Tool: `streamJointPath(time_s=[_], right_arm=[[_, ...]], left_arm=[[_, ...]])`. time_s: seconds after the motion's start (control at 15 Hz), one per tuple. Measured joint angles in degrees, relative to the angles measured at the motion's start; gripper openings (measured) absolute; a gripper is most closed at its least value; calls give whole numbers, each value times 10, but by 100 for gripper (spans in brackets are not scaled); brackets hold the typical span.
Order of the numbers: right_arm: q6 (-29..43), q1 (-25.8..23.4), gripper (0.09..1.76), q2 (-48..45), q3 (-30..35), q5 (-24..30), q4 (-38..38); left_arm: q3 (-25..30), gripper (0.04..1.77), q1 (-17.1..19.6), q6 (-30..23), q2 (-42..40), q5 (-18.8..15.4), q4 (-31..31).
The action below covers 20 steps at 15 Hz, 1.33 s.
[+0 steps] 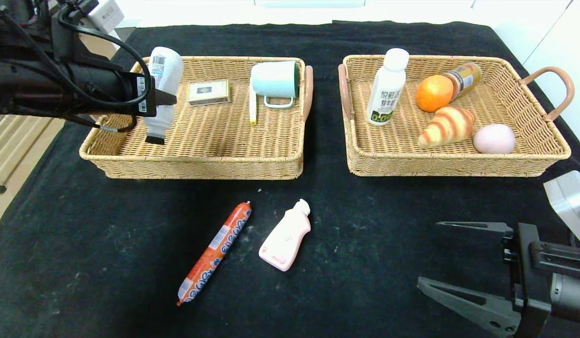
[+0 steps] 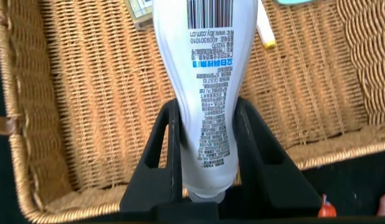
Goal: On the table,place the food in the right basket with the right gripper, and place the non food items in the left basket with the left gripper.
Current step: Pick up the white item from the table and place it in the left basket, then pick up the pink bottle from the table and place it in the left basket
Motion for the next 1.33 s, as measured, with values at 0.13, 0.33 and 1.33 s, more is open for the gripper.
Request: streamJointPath(time_s=[0.13, 0.33, 1.33], right_arm=[[0, 0, 171, 0, -1, 0, 0], [0, -2, 171, 0, -1, 0, 0], [0, -9, 171, -1, -5, 0, 0]], left_arm=[[-27, 59, 0, -8, 22, -1, 0], [-72, 59, 0, -27, 54, 1, 0], [-111, 139, -14, -55, 101, 6, 7]])
